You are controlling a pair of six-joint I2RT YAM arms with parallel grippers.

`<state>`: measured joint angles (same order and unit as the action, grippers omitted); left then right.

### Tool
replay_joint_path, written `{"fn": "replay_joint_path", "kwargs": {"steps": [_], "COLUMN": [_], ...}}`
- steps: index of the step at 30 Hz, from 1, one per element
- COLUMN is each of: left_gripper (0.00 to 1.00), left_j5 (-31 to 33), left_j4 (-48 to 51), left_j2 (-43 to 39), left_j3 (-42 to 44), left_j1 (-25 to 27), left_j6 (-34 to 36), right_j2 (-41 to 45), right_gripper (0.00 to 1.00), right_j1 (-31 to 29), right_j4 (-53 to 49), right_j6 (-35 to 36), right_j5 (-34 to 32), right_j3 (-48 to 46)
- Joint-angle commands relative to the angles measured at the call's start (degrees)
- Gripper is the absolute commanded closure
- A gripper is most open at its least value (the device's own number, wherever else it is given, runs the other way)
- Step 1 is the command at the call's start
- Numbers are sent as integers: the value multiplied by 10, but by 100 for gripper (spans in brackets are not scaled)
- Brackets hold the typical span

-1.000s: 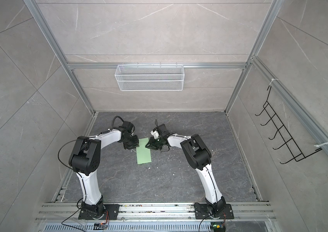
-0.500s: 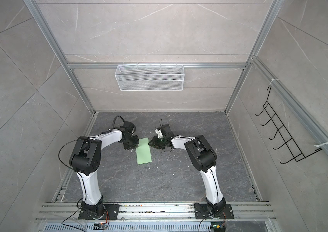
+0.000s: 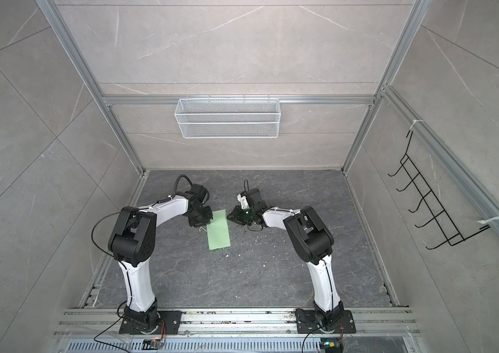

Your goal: Fold a paper plane with a square sheet of paper (pick it up from the middle)

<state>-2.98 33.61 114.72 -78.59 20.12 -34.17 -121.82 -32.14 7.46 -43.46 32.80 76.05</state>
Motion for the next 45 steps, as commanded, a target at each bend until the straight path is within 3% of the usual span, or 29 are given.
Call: {"fn": "replay_joint_path", "kwargs": {"steps": [1,26,45], "left_gripper": [77,78,76], "left_j5": [39,22,12], "left_j4": [60,56,57], "left_j2": [42,54,38], "left_j3": [6,-4,-14], "left_j1": [-2,8,9], "left_j6": [-5,15,24], "right_j2": [-7,-68,-90], "right_gripper": [81,83,84], "right_j1": [-13,-24,-24], "right_j4": [-20,-97,-168], "right_j6": [24,49,60], "right_j5": [23,61,17], "right_j3": [22,78,92]}}
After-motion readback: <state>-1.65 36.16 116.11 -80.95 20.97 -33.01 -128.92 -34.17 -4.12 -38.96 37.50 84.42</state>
